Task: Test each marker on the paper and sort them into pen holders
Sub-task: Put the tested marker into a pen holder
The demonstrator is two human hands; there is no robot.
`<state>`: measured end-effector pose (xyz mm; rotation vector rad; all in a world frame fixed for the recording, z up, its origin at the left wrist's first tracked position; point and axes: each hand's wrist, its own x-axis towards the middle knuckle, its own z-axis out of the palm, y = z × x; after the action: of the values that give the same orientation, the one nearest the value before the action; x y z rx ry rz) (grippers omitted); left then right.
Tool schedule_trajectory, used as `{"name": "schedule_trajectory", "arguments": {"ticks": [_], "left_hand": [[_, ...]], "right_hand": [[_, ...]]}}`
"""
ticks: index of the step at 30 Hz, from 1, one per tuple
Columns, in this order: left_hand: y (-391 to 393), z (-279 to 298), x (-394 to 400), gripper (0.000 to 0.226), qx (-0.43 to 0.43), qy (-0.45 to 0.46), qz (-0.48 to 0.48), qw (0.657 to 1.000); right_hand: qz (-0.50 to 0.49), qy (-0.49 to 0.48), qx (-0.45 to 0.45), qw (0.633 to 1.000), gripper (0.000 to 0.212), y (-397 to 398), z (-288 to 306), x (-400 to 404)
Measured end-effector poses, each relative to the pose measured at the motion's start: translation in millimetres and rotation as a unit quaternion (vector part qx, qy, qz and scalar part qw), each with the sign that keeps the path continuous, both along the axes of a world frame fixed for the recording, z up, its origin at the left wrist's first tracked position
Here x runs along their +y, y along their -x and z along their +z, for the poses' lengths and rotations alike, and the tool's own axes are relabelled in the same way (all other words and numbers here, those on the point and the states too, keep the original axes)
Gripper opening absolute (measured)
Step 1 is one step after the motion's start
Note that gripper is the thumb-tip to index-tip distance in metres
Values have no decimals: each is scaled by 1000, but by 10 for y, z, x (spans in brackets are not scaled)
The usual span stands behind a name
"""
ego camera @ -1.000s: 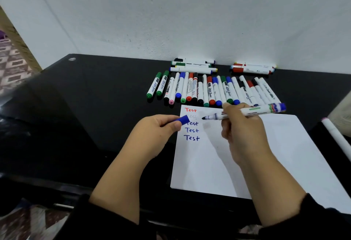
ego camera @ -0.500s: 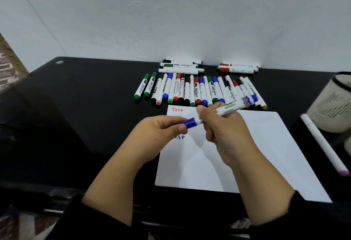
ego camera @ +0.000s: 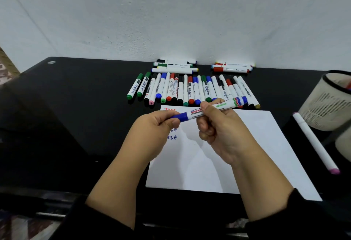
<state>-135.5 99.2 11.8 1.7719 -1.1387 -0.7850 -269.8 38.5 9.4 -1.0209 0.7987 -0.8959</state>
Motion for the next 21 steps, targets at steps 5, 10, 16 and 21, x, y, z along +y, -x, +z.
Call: {"name": "schedule_trajectory", "arguments": {"ticks": [5,10,16,21], "left_hand": [[74,-6,-31,17,-7,3,9,1000],[132,-26,-67,15,-22,-17,7,1000],[185,-82,-98,28,-94,-37,12,995],[174,-25,-70,26,-97,-38,2,995]], "right_hand": [[11,-3,-3,1000,25,45,-27,-29],[6,-18,-6,1000,23,77,-42,-28],[-13,-36,12,999,20,96,-39,1],[0,-35,23,999,18,214,-30,-46]]}}
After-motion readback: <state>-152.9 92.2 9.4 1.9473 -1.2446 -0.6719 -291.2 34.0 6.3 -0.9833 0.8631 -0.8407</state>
